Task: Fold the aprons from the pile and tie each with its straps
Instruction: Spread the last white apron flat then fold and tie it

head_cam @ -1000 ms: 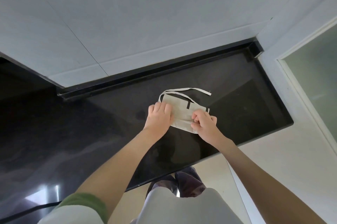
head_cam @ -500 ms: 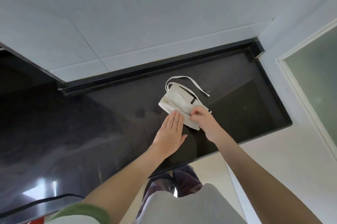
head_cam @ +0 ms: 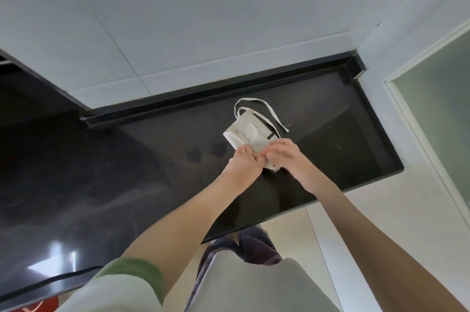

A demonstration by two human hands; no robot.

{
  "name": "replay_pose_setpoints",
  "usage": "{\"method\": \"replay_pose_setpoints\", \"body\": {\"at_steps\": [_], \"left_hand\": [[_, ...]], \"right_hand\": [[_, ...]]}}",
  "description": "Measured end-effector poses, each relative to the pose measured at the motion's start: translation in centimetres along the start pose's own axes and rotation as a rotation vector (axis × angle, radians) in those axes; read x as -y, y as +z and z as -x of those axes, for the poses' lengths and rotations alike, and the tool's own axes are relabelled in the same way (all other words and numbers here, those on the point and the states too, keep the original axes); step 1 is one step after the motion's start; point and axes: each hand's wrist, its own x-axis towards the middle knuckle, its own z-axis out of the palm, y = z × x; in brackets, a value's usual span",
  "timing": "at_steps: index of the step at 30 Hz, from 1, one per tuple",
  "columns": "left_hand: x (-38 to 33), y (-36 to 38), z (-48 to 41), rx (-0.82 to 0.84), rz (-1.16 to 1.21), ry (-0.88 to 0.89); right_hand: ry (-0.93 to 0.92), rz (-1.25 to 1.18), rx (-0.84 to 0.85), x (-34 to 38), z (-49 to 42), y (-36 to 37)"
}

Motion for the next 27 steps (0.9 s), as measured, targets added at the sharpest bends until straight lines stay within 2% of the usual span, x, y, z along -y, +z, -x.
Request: {"method": "replay_pose_setpoints", "body": {"at_steps": [3,7,10,14,17,20,24,27], "left_hand": [[1.8,-1.1,1.1,-0.076,0.055,0.069],[3.3,-1.5,2.0,0.020,0.288,0.048],[4.5,-2.4,2.6,0.109,0.422,-0.037],[5.4,-1.8,3.4,0.118,0.706,-0.172],[5.8,-1.2,3.6,0.102,0.869,-0.222],[5.8,-1.0,3.5,0.104,0.856,-0.206],[4.5,-1.2,3.7,0.096,0.658,-0.145],[3.3,-1.2,3.6,0.079,0.684,-0.219]], "right_hand": [[-0.273,0.638,0.140,-1.1,0.6,0.3],[-0.365,0.864,0.087,-1.5,0.0,0.4],[-0.357,0.789,0.147,-0.1,-0.6,-0.3],[-0.108,0.627,0.272,1.6,-0.8,-1.0],[-0.027,0.513,0.281,1.0,-1.0,-1.6],[0.017,0.377,0.216,0.1,-1.1,-1.4],[-0.026,0.286,0.045,-1.4,-1.2,0.1],[-0.031,0.319,0.059,-1.7,-2.0,0.7]]}}
